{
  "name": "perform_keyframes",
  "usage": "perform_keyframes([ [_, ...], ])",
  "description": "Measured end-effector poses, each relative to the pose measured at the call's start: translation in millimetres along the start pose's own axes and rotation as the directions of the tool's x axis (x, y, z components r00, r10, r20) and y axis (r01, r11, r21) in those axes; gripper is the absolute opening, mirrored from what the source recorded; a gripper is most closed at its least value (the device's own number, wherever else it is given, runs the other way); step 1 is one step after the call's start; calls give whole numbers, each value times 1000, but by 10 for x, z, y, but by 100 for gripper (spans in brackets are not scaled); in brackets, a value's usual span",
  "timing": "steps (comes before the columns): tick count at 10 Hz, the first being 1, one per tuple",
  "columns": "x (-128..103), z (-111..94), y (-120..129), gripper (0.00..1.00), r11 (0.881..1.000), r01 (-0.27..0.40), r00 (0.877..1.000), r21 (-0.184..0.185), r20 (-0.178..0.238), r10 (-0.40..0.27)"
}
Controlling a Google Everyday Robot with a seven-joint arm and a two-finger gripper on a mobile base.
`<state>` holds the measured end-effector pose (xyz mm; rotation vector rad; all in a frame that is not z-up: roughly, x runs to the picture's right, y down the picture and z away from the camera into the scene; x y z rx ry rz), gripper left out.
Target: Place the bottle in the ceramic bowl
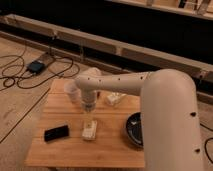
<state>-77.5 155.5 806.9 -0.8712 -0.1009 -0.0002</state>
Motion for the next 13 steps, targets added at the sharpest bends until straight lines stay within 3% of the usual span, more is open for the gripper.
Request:
perform_keyframes([
  [3, 512, -222, -311, 80, 997, -11, 999, 80, -37, 14],
  [5, 722, -295, -483, 80, 993, -4, 998, 115, -61, 11],
  [9, 1137, -236, -729, 80, 990, 25, 993, 139, -120, -8],
  [13, 1567, -8, -1114, 80, 976, 31, 989, 215, -148, 1],
])
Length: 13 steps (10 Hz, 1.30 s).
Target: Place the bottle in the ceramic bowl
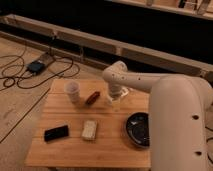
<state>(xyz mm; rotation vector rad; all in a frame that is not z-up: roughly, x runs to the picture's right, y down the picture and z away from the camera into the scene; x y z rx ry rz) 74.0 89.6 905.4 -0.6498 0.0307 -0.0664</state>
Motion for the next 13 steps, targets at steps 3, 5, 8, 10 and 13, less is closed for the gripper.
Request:
perform_keyframes([
  [3, 132, 98, -200, 80, 999, 25, 1000, 42, 4, -26],
  [5, 128, 136, -279, 80, 997, 50, 999, 55, 8, -51],
  [8, 155, 212, -237, 80, 998, 52, 998, 33, 24, -52],
  [10, 209, 156, -225, 80, 999, 34, 999, 24, 30, -34],
  [13, 364, 7, -259, 80, 999, -38, 999, 24, 29, 37],
])
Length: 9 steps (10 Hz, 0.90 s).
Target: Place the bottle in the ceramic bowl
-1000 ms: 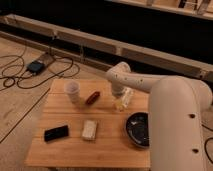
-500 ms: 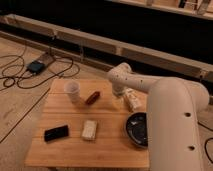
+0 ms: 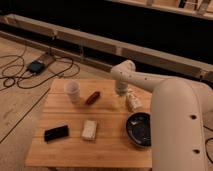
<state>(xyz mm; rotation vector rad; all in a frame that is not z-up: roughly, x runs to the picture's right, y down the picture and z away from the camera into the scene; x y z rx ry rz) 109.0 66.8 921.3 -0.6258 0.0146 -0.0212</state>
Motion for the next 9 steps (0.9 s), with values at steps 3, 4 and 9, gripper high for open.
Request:
perform_keyframes([
  [3, 270, -102, -80, 80, 989, -146, 989, 20, -13, 146],
  [4, 369, -140, -111, 80, 977, -211, 977, 31, -7, 212],
  [9, 766, -138, -118, 80, 898, -439, 898, 37, 19, 439],
])
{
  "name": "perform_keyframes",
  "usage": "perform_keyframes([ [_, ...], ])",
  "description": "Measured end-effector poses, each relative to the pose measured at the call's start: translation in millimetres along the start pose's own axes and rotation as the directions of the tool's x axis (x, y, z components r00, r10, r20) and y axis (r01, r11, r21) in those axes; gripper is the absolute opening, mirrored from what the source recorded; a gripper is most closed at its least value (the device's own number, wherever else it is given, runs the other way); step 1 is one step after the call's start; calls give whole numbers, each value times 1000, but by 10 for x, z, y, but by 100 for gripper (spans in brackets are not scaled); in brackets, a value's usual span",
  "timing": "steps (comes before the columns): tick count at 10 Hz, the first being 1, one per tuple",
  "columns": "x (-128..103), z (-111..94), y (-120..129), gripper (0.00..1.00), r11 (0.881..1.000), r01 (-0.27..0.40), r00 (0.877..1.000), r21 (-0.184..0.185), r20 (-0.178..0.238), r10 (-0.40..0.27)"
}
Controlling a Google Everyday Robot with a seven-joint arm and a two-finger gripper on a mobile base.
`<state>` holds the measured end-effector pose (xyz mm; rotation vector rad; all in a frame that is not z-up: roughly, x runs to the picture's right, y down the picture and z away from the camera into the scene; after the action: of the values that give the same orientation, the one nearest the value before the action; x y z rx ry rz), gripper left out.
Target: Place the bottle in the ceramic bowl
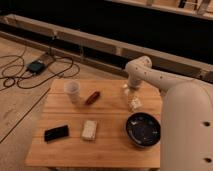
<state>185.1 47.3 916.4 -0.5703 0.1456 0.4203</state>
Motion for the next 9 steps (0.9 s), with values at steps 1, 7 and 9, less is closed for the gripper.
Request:
perform_keyframes([
  [1, 33, 52, 24, 80, 999, -27, 1000, -18, 7, 27],
  [7, 72, 385, 122, 58, 976, -154, 982, -154, 85, 168],
  [9, 102, 408, 92, 35, 969, -176, 977, -174, 91, 193],
])
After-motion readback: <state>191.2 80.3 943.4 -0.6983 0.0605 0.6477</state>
